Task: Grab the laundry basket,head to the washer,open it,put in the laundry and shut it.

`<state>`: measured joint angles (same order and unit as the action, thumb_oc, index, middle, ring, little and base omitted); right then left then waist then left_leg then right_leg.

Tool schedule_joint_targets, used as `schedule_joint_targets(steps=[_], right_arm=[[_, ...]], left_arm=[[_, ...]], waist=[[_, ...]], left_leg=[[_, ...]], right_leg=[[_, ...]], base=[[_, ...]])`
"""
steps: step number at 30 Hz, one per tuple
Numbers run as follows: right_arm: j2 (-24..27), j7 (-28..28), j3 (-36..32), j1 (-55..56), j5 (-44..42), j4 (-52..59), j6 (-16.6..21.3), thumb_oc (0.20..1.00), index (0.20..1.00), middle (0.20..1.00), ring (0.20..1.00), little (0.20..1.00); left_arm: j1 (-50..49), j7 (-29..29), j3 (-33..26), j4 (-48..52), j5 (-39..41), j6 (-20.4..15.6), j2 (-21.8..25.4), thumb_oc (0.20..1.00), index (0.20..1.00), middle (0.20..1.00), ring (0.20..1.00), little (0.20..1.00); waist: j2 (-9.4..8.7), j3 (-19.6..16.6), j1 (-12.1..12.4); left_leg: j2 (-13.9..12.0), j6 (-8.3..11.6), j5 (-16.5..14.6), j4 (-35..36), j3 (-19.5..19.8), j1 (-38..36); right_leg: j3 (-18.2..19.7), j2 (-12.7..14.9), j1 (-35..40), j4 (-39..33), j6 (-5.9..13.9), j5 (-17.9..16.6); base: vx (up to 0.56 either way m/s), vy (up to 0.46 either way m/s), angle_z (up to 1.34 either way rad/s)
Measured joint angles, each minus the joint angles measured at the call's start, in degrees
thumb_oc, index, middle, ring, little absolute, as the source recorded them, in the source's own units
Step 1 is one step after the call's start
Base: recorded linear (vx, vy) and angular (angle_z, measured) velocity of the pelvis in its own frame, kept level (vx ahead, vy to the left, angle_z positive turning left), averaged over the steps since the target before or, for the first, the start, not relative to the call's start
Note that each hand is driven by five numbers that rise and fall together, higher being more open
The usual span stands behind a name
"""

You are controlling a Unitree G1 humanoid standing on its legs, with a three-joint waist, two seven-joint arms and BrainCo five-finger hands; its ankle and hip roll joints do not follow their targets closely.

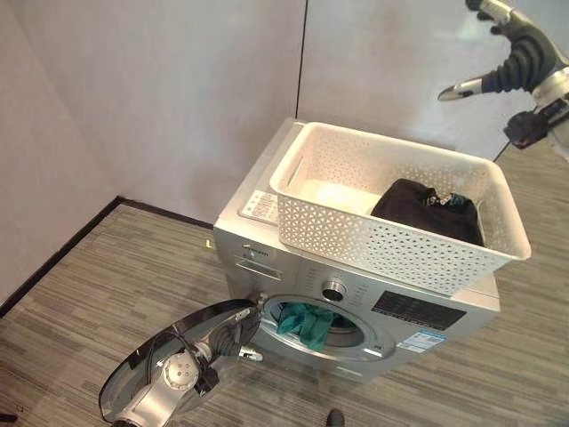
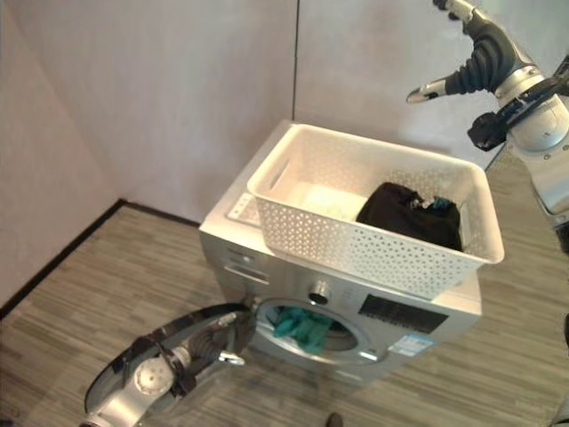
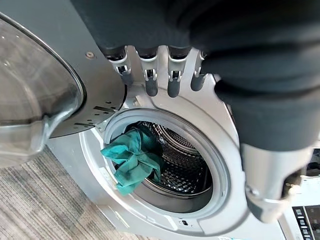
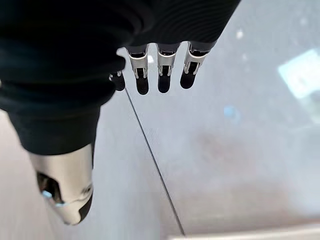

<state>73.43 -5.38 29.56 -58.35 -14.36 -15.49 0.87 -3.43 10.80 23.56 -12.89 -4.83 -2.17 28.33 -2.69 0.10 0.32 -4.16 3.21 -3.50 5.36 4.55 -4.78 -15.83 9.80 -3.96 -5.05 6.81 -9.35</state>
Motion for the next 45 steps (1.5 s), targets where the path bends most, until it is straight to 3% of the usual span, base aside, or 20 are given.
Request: schedule_joint_targets(steps=[6,21,32,40,45], right_arm=[[7.6,-6.4,-0.7,6.9,-3.0,5.6,0.0,1.0,1.0,1.0,1.0,1.0],[7.0,-13.9,12.5,3.3,-2.9,5.2,-1.1,1.0,1.0,1.0,1.0,1.0],[5.1,-16.0,15.0,3.1,-2.7,1.7,-1.9,1.0,1.0,1.0,1.0,1.0],[4.9,-18.0,19.3,1.9,-1.5,3.4,-2.3,1.0,1.0,1.0,1.0,1.0],[4.8,-19.8,22.3,1.3,-0.3,4.2,-2.4,1.0,1.0,1.0,1.0,1.0]], left_arm=[[-0.1,1.5,-0.7,0.0,0.0,0.4,0.3,1.0,1.0,1.0,1.0,1.0],[-1.8,3.5,-1.0,3.1,0.4,1.2,2.1,1.0,1.0,1.0,1.0,1.0],[-3.9,4.5,-2.3,5.2,2.5,1.3,5.2,1.0,1.0,1.0,1.0,1.0],[-3.4,4.5,-2.5,5.3,2.6,1.4,5.4,1.0,1.0,1.0,1.0,1.0],[-2.8,4.4,-2.6,6.3,2.6,1.4,6.4,1.0,1.0,1.0,1.0,1.0]], waist=[[-1.09,0.8,-1.3],[-4.04,1.7,0.5],[-6.41,3.4,2.0],[-6.99,6.0,2.1],[-8.48,7.3,2.2]], left_leg=[[-0.2,0.14,-0.1,0.0,0.5,0.1],[-2.3,1.56,0.1,0.0,1.2,2.1],[-2.4,1.7,0.1,0.0,-0.3,3.4],[-4.1,2.6,0.1,0.0,-0.4,5.2],[-4.5,3.17,0.3,0.0,-0.4,7.1]], right_leg=[[-0.4,-0.2,0.1,-0.5,-0.34,0.4],[-1.4,-2.0,-1.3,0.0,-1.17,0.8],[-0.4,-2.4,-3.3,0.0,-1.36,0.6],[-0.5,-4.0,-5.1,0.0,-1.85,0.4],[-0.5,-4.3,-7.1,0.0,-2.61,0.2]], base=[[0.01,-0.008,0.03],[0.01,-0.014,0.02],[0.0,-0.009,-0.05],[0.0,-0.019,-0.02],[-0.02,-0.035,-0.01]])
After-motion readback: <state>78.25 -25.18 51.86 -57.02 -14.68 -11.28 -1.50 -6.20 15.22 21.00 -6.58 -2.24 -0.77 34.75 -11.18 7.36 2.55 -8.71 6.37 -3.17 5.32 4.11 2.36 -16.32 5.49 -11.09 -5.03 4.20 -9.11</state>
